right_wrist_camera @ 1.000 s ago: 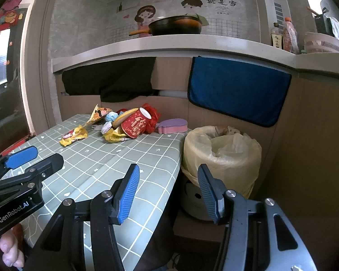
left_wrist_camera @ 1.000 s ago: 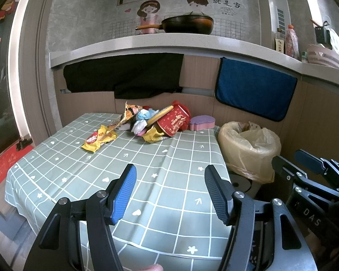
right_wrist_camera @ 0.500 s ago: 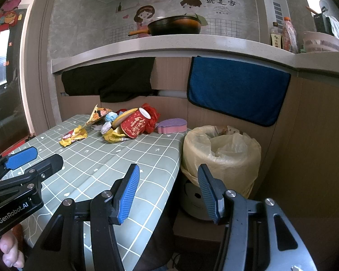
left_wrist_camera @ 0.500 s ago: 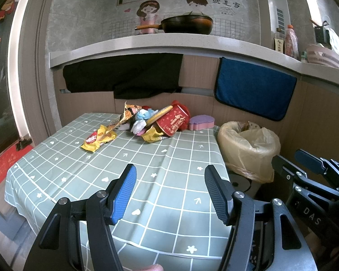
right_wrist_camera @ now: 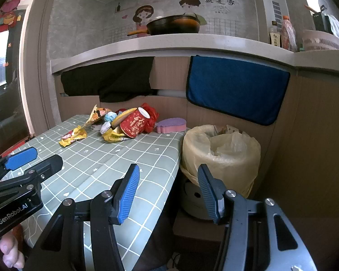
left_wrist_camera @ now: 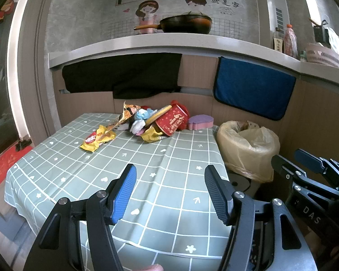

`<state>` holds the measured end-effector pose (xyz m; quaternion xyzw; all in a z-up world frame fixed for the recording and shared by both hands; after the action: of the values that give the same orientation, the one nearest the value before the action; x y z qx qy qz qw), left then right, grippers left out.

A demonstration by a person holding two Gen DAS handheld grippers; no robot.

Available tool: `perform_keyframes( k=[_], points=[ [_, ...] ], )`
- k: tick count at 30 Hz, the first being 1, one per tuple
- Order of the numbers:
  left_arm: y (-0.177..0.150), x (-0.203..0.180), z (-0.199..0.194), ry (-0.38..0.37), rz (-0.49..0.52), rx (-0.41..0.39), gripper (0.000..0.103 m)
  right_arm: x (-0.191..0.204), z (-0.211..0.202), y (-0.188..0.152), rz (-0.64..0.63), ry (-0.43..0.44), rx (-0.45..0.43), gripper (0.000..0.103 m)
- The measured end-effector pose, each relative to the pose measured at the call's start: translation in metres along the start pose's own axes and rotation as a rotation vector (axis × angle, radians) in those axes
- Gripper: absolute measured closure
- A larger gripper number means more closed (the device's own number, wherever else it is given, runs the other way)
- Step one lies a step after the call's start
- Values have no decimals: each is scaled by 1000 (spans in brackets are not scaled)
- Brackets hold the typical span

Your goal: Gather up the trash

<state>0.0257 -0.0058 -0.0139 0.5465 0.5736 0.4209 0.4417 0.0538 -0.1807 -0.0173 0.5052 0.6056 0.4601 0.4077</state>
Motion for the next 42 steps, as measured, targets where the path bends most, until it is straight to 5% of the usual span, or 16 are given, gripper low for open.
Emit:
perform_keyframes(
  k=[26,42],
  points=[
    [11,-12,28,-15,13,-6,40,-22,20,14,20,-33,-31,52],
    [57,27,146,63,-1,20,39,-34,154,44,10,14,-18,51]
  ],
)
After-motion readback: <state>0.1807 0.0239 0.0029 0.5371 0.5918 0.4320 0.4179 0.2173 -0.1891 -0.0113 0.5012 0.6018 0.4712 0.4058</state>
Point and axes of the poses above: each gripper's, at about its wrist camera, not at the fingertips, and z roughly the way its jaws point, x to its left, y to its top, the point moved 3 cm from there along z, roughly the way its jaws point, and after that the axes turned 12 degrees about -x, right-handed, at the moved point
